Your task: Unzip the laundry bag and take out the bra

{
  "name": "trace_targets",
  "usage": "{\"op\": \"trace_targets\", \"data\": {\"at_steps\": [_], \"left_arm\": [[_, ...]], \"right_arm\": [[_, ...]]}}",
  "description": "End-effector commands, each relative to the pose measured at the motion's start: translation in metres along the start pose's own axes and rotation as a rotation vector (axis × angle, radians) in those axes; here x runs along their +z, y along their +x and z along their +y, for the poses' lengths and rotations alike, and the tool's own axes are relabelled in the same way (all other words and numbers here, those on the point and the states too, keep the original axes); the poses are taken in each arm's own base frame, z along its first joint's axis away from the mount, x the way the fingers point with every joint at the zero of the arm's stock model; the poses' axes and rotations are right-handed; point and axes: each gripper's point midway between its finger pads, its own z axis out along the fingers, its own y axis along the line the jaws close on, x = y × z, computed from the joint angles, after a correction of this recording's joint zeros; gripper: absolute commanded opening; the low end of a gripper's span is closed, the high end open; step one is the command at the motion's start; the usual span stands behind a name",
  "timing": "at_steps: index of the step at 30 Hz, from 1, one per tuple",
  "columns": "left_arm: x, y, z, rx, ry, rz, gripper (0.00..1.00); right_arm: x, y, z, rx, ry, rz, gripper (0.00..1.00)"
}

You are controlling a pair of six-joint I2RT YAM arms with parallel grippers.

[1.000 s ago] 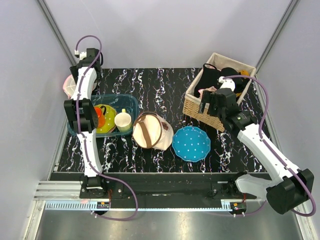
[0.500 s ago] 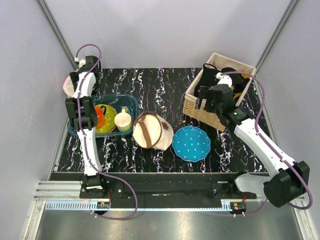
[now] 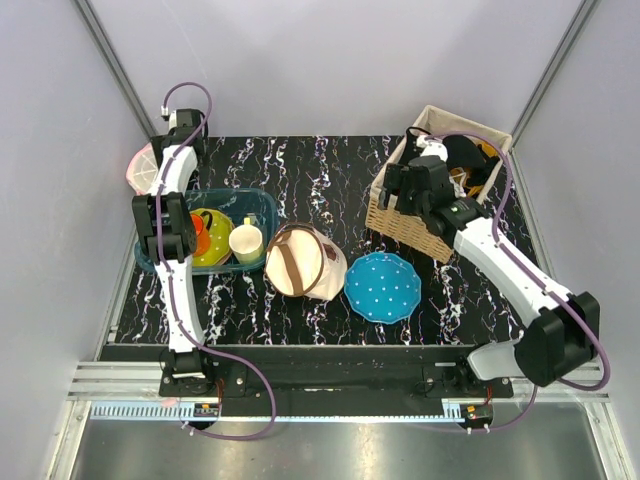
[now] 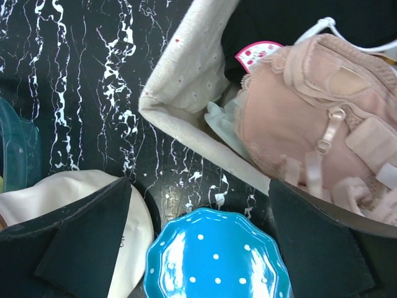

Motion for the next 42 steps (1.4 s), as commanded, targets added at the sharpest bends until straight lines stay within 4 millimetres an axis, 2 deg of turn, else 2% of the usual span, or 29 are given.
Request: {"op": "trace_targets", "data": {"at_steps": [1, 5, 9, 11, 12, 13, 14, 17, 23, 30, 38, 39, 41, 42], "left_arm": [[-0.029, -0.059, 0.001, -0.071, 0.074, -0.160, 0.99], [-0.023, -0.062, -0.001, -0.060, 0.045, -0.182, 0.99], [-0.018, -0.071, 0.010, -0.037, -0.065, -0.235, 0.99], [-0.003, -0.061, 0.009, 0.003, -0.120, -0.219, 0.99], [-0.003, -0.070, 0.007, 0.026, -0.127, -0.232, 0.99], [0.012, -0.056, -0.001, 0.067, -0.138, -0.200, 0.99], [0.011, -0.054, -0.004, 0.112, -0.164, -0.195, 0.99], [0.008, -0.059, -0.013, 0.154, -0.178, -0.221, 0.99], [0.014, -0.057, -0.018, 0.146, -0.123, -0.217, 0.99], [0.017, -0.053, -0.011, 0.159, -0.075, -0.177, 0.99], [0.036, -0.027, -0.003, 0.269, -0.119, -0.111, 0.99], [0.038, -0.026, -0.002, 0.269, -0.120, -0.107, 0.98], [0.042, -0.020, -0.004, 0.274, -0.123, -0.098, 0.89], [0.043, -0.019, -0.005, 0.274, -0.122, -0.095, 0.72]], "right_arm": [[0.002, -0.017, 0.031, -0.028, -0.085, -0.013, 1.00], [0.005, -0.017, 0.044, -0.059, -0.113, -0.005, 1.00], [0.010, -0.016, 0.051, -0.077, -0.124, 0.003, 1.00], [0.013, -0.015, 0.054, -0.080, -0.126, 0.009, 1.00], [0.014, -0.014, 0.056, -0.081, -0.129, 0.012, 1.00], [0.017, -0.012, 0.058, -0.086, -0.132, 0.019, 1.00], [0.018, -0.011, 0.060, -0.097, -0.138, 0.023, 1.00], [0.025, -0.010, 0.063, -0.109, -0.138, 0.032, 1.00], [0.035, -0.005, 0.073, -0.121, -0.171, 0.060, 1.00], [0.034, -0.008, 0.074, -0.127, -0.173, 0.054, 1.00], [0.041, -0.007, 0.081, -0.120, -0.184, 0.070, 1.00], [0.044, -0.007, 0.082, -0.123, -0.185, 0.073, 1.00], [0.048, -0.007, 0.085, -0.130, -0.185, 0.082, 1.00], [0.049, -0.007, 0.086, -0.133, -0.183, 0.084, 1.00]]}}
